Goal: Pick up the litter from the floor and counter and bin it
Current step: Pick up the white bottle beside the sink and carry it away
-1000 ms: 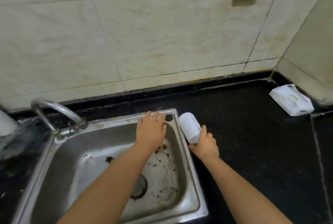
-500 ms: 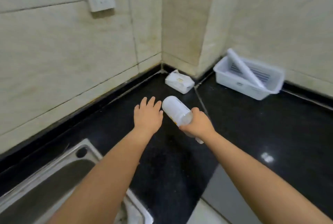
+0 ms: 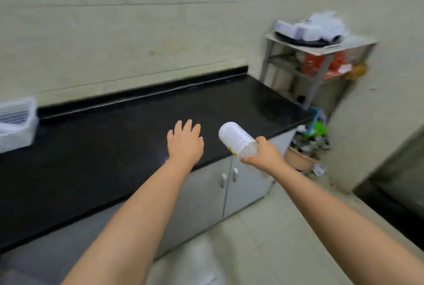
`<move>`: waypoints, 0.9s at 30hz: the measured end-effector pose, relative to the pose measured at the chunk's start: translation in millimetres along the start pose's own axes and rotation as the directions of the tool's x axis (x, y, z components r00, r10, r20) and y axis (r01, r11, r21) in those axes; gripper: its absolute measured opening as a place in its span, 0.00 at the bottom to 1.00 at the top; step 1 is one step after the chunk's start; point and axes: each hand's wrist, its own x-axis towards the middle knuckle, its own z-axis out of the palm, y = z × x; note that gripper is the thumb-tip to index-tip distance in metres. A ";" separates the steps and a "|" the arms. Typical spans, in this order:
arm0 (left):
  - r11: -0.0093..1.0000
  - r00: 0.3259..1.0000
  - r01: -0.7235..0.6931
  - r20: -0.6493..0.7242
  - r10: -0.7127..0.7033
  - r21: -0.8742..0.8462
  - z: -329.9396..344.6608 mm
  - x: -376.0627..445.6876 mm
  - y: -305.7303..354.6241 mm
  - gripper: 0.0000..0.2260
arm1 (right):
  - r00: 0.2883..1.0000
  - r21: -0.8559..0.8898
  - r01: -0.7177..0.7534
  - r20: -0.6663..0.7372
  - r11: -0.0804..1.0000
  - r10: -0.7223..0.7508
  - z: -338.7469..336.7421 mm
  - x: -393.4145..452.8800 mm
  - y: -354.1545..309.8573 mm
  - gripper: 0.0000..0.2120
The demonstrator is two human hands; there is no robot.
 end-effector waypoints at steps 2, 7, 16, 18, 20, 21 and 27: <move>0.984 0.984 -0.177 0.010 0.178 -0.012 12.9 12.9 98.0 0.20 | 0.987 0.018 -0.128 -0.100 0.992 0.129 -60.0 -5.1 79.4 0.29; 0.824 0.822 -0.566 0.049 0.567 -0.029 51.5 10.4 316.6 0.20 | 0.842 0.175 -0.446 -0.250 0.878 0.477 -169.1 -59.4 252.1 0.30; 0.357 0.338 -0.925 0.145 0.930 -0.133 134.1 -56.3 629.3 0.20 | 0.296 0.518 -0.759 -0.266 0.395 0.917 -271.8 -175.3 494.1 0.31; 0.249 0.223 -0.958 0.174 0.959 -0.144 153.4 -66.3 686.5 0.20 | 0.187 0.587 -0.759 -0.217 0.281 0.958 -285.8 -181.1 541.0 0.32; 0.153 0.121 -0.977 0.201 0.972 -0.151 172.1 -69.8 739.7 0.20 | 0.105 0.632 -0.754 -0.151 0.178 0.983 -294.6 -176.3 584.8 0.31; 0.115 0.079 -0.981 0.218 0.973 -0.157 180.6 -70.0 764.4 0.21 | 0.068 0.647 -0.752 -0.118 0.129 0.991 -295.9 -171.5 605.4 0.30; -0.016 -0.068 -0.989 0.349 0.935 -0.149 239.1 -67.3 876.3 0.22 | -0.032 0.696 -0.711 0.107 -0.098 0.994 -276.3 -129.5 710.3 0.23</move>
